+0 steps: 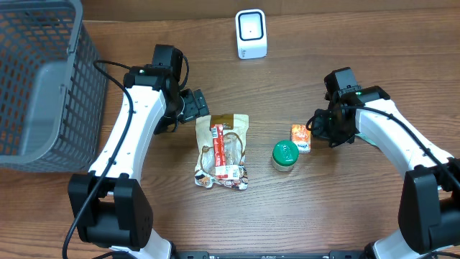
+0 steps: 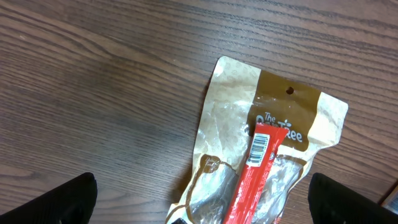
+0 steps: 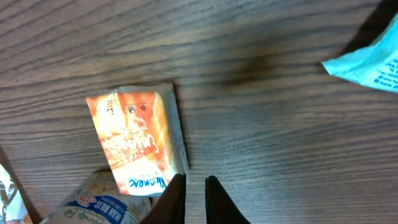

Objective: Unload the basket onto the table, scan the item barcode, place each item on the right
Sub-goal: 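Lower the right gripper and close it on the orange pack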

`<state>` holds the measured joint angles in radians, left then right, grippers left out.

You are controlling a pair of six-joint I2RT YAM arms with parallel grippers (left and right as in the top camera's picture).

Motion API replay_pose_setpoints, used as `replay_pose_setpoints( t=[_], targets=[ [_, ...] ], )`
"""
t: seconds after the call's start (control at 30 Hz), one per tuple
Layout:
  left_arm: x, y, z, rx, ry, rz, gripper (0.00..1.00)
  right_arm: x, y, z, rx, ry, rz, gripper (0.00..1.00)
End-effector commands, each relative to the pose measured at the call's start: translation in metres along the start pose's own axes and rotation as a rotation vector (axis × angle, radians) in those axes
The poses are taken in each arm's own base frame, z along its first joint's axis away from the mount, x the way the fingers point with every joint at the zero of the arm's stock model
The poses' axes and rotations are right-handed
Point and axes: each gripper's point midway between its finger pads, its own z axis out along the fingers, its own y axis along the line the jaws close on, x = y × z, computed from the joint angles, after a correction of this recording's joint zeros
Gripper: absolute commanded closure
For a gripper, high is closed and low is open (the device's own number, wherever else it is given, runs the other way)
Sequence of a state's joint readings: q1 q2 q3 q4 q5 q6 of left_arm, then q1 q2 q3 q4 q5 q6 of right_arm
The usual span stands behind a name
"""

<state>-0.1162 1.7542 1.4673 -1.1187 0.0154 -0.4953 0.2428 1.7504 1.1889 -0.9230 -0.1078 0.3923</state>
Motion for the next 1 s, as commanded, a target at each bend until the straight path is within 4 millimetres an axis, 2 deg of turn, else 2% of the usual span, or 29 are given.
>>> replay_pose_setpoints(
  t=[0.0,0.2,0.37,0.47,0.97],
  targets=[
    [-0.006,-0.005,-0.013,0.024,-0.037,-0.003,0.0,-0.001,0.002,-0.004,-0.018,-0.02,-0.001,0.84],
    [-0.006,-0.005,-0.013,0.024,-0.037,-0.003,0.0,-0.001,0.003,0.009,-0.045,-0.041,-0.006,0.79],
    [-0.006,-0.005,-0.013,0.024,-0.037,-0.003,0.0,0.0,0.016,0.019,-0.138,-0.053,-0.025,0.78],
    [-0.006,-0.005,-0.013,0.024,-0.037,-0.003,0.0,0.001,0.016,0.023,-0.146,-0.055,-0.026,0.79],
    [-0.006,-0.005,-0.013,0.024,-0.037,-0.003,0.0,0.0,0.016,0.025,-0.149,-0.059,-0.026,0.78]
  ],
)
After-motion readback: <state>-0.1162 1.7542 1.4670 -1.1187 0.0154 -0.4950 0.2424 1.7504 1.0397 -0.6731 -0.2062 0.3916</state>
